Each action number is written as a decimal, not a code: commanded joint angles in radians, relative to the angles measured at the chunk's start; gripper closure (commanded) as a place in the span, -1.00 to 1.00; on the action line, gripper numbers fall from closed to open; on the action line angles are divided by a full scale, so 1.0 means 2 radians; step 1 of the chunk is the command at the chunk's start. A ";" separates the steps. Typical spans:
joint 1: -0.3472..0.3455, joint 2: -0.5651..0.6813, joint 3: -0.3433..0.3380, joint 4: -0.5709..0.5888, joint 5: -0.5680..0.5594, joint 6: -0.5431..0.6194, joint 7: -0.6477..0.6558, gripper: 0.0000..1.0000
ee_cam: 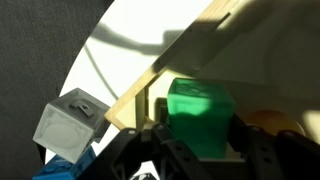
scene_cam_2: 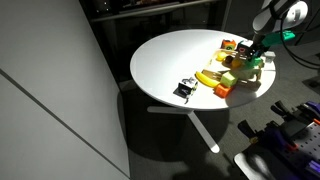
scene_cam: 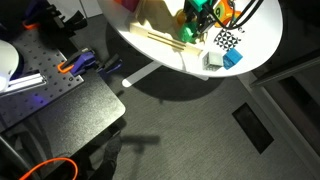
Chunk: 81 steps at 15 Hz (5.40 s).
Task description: Pick up the green block and put it on the lime green block
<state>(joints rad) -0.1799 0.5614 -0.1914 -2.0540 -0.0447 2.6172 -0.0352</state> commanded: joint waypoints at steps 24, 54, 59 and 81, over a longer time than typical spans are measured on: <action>0.075 -0.181 0.051 -0.071 -0.058 -0.170 0.011 0.43; 0.117 -0.240 0.122 -0.197 -0.064 -0.055 -0.020 0.43; 0.121 -0.233 0.123 -0.207 -0.066 -0.032 -0.025 -0.57; 0.118 -0.265 0.123 -0.159 -0.026 -0.199 -0.018 -1.00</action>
<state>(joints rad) 0.0608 0.0698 0.0535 -2.3835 -0.1367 2.2664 -0.0601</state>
